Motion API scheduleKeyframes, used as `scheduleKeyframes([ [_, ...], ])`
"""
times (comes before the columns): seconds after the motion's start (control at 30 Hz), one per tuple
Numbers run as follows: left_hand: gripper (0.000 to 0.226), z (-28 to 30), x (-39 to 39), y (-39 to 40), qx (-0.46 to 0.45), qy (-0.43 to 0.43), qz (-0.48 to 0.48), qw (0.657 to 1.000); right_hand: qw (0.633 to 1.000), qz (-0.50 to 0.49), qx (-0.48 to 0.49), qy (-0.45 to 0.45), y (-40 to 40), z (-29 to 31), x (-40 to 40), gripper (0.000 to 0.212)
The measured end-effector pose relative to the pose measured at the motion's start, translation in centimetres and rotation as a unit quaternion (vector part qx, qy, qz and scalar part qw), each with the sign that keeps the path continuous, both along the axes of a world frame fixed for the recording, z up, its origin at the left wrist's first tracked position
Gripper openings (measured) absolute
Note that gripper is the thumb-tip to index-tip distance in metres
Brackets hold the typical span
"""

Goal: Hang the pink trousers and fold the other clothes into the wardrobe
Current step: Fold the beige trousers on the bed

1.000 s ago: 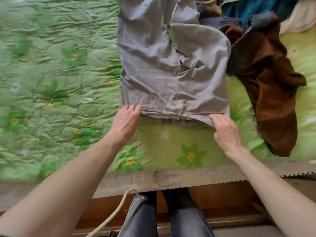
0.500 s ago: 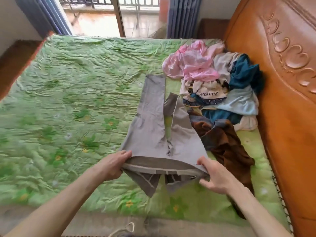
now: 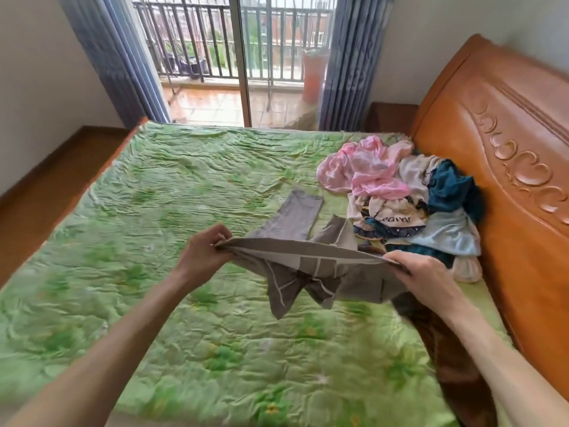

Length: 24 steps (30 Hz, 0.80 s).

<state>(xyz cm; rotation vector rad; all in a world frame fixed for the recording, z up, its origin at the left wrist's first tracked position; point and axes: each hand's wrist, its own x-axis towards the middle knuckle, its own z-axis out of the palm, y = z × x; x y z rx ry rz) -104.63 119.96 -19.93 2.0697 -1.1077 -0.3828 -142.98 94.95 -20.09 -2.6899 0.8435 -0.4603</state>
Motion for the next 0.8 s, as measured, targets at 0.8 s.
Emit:
scheduleKeyframes([
  [0.8,0.063,31.4,21.0,4.6,-0.091,0.321,-0.346,0.877,0.908,0.001,0.310,-0.283,11.9,34.3,20.9,0.032],
])
